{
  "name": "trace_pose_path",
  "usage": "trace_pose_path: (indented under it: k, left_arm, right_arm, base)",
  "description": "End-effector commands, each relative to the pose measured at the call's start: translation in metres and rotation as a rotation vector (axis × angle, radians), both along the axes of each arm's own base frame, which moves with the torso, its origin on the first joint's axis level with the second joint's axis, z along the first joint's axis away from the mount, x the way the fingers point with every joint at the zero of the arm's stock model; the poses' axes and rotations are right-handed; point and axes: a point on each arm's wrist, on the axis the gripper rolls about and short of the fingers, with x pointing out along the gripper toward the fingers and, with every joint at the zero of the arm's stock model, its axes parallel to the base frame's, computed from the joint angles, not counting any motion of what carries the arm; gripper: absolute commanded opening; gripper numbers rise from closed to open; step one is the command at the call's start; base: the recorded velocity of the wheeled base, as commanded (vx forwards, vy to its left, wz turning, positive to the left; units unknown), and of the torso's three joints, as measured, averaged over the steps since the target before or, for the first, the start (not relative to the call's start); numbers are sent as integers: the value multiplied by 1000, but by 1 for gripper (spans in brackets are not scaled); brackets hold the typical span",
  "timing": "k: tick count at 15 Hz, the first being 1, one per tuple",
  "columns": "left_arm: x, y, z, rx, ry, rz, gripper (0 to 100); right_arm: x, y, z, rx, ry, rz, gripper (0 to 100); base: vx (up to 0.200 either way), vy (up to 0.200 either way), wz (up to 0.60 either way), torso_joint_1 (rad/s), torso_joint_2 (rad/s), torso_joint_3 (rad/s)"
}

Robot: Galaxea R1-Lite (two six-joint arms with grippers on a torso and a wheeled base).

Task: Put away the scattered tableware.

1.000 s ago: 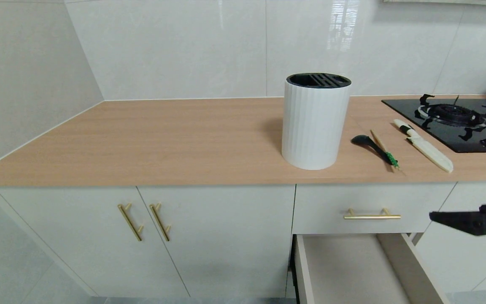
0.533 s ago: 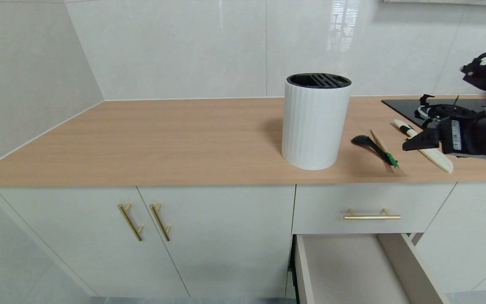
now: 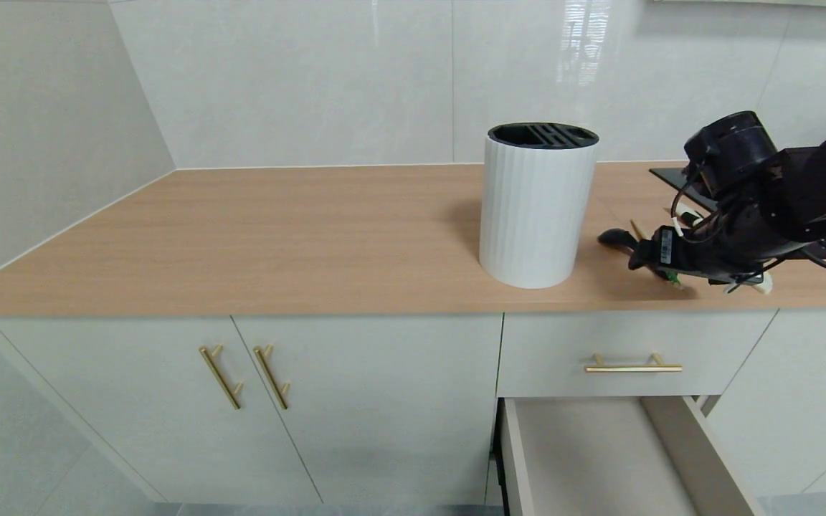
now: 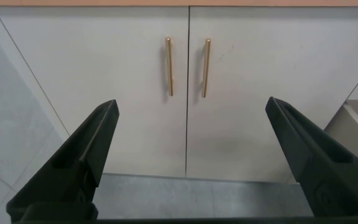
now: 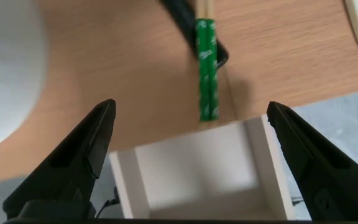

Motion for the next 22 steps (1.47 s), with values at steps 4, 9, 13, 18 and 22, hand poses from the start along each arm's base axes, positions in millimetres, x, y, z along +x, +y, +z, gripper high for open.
trace_pose_path:
  k: [4,9,13,18,22]
  left_arm:
    - [0,0,0,0,-1,1,100]
    - [0,0,0,0,-1,1,100]
    - [0,0,0,0,-1,1,100]
    - [0,0,0,0,-1,1,100]
    - [0,0,0,0,-1,1,100]
  right_arm:
    - [10,-7,-10,-9,24,-25,100]
    - [11,-6,-13,-13,35,-24,100]
    - [13,-6,-16,-15,44,-24,100]
    - [13,-6,-18,-17,50,-24,0]
    - [5,-8,-7,-12,24,-25,0]
  base:
    - [0,0,0,0,0,0]
    - [0,0,0,0,0,0]
    - [0,0,0,0,0,0]
    - [0,0,0,0,0,0]
    - [0,0,0,0,0,0]
